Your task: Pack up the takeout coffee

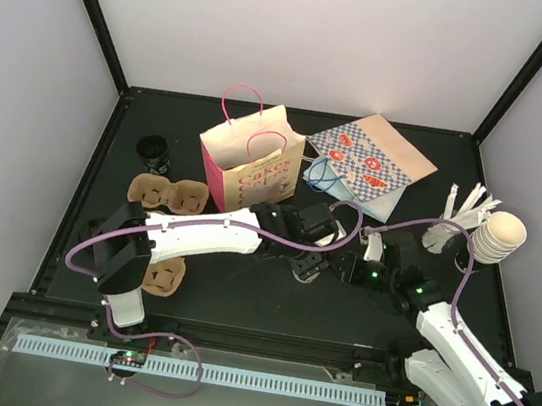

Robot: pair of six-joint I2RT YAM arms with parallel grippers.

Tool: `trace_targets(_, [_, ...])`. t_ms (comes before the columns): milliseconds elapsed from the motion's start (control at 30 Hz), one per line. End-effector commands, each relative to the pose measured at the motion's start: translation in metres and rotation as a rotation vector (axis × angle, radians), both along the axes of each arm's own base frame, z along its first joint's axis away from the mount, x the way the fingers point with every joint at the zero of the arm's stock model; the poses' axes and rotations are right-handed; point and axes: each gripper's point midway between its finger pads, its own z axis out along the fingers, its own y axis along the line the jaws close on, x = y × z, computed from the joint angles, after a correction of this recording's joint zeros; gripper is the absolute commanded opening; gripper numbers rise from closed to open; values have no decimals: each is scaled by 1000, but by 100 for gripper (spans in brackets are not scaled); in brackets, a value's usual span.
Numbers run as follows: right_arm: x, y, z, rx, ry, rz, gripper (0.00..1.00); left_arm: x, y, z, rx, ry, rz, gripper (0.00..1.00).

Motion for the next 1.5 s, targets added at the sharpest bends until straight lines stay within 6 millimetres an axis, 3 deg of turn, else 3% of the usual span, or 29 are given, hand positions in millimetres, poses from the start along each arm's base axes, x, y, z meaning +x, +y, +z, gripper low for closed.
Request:
trace_targets(0, [-22,-23,-44,-141,142,-45,41,-23,4,-38,63,124,-35,78])
trace_targets(167, [-7,-24,-12,-153,61,-58,43,-22,8,-37,67,121,-27,78])
trace_targets(500, [11,-13,24,-84,-16,-28,43,-22,9,-36,70,121,-31,78])
trace_targets(800, [17,-7,38,5,-31,9,43,-22,9,-32,73,116,-44,78])
trace_targets(1467, [22,1,30,36,-4,45,44,-22,7,-28,68,115,-55,78])
